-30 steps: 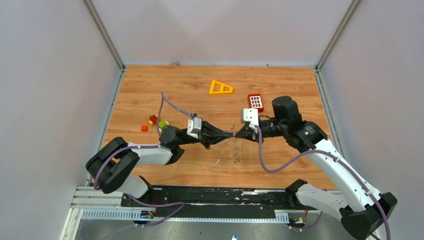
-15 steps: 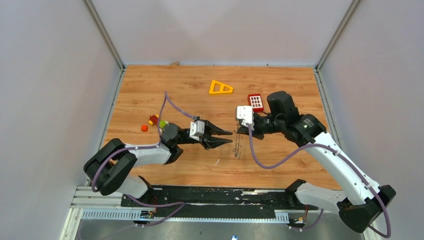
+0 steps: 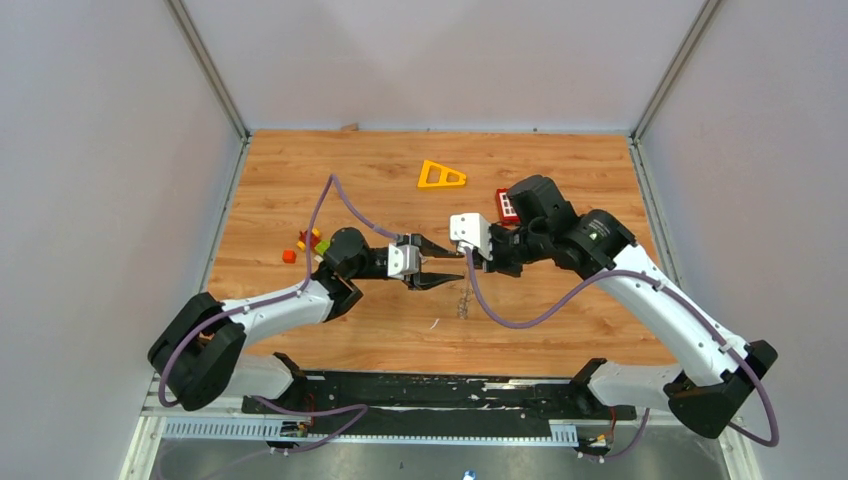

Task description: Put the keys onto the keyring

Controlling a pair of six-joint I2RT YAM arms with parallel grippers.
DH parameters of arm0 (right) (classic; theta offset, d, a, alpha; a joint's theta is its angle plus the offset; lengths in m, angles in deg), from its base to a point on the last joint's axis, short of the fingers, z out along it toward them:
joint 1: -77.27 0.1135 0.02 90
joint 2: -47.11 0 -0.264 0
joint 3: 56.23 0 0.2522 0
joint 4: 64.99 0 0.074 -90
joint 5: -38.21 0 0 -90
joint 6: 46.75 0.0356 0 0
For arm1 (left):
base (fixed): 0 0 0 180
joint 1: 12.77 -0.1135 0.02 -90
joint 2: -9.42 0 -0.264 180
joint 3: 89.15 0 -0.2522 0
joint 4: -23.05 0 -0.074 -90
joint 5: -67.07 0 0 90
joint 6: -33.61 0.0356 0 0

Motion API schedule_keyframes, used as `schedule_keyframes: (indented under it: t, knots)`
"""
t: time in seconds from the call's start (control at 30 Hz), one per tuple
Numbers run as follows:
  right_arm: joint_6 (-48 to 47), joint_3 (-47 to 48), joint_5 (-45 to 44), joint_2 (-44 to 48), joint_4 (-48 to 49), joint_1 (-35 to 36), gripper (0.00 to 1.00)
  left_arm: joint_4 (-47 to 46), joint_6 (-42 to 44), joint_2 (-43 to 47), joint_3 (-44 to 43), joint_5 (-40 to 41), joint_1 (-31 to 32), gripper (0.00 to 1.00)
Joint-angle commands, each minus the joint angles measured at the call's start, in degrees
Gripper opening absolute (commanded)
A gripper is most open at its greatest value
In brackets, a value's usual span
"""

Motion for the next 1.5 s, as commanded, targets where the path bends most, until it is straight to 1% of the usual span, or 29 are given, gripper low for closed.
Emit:
schedule_keyframes:
  t: [0.0, 0.13, 0.2, 0.33, 0.4, 0.6, 0.77, 0.83, 1.03, 1.17, 1.2, 1.33, 1.37, 1.43, 1.47]
  knots:
    - [-0.1, 4.9, -4.4, -2.1, -4.3, 1.3, 0.0, 6.9, 8.3, 2.2, -2.2, -1.3, -0.6, 0.49]
    - [1.1, 6.2, -4.6, -3.3, -5.5, 1.9, 0.0, 6.3, 9.1, 1.7, -2.4, -2.2, -0.6, 0.47]
    - [1.5, 6.7, -4.4, -3.9, -5.8, 2.1, 0.0, 4.1, 7.5, 1.1, -2.4, -2.7, -0.6, 0.44]
    - [2.0, 6.9, -3.7, -4.7, -5.8, 2.3, 0.0, -3.4, 2.3, -0.1, -1.6, -3.2, -0.5, 0.38]
    - [2.3, 6.6, -3.1, -4.8, -5.2, 2.3, 0.0, -4.8, 1.4, -0.5, -1.5, -3.3, -0.3, 0.36]
    - [3.1, 5.9, -1.2, -5.2, -3.5, 2.3, 0.0, -5.9, 1.3, -1.8, -1.4, -3.5, 0.8, 0.34]
    - [3.2, 4.9, -0.5, -5.0, -2.5, 2.3, 0.0, -6.2, 1.6, -2.3, -1.6, -3.1, 1.0, 0.29]
    - [3.2, 4.7, -0.2, -4.9, -2.2, 2.3, 0.0, -6.6, 1.0, -2.6, -1.9, -3.2, 1.1, 0.26]
    - [3.3, 4.5, -0.1, -4.7, -1.8, 2.4, 0.0, -6.1, 0.4, -3.3, -2.3, -4.0, 1.1, 0.13]
    - [3.3, 4.3, -0.2, -4.7, -1.6, 2.3, 0.0, -5.6, 0.3, -3.4, -2.4, -4.0, 1.1, 0.02]
    - [3.3, 4.2, -0.2, -4.7, -1.4, 2.3, 0.0, -5.5, 0.3, -3.5, -2.4, -4.0, 1.1, 0.0]
    - [4.1, 2.9, -1.1, -3.6, 0.5, 2.2, 0.0, -5.9, -0.6, -2.9, -1.8, -2.5, 1.1, 0.0]
    - [4.3, 2.2, -1.5, -3.0, 1.2, 2.2, 0.02, -6.9, -2.1, -2.7, -1.1, -1.2, 1.1, 0.0]
    - [4.8, 0.3, -2.0, -1.1, 3.1, 2.1, 0.13, -10.0, -4.1, -2.3, 0.1, 0.2, 1.1, 0.0]
    - [5.1, -1.0, -1.8, 0.2, 4.3, 1.8, 0.19, -12.6, -6.4, -2.3, 0.8, 0.5, 1.1, 0.0]
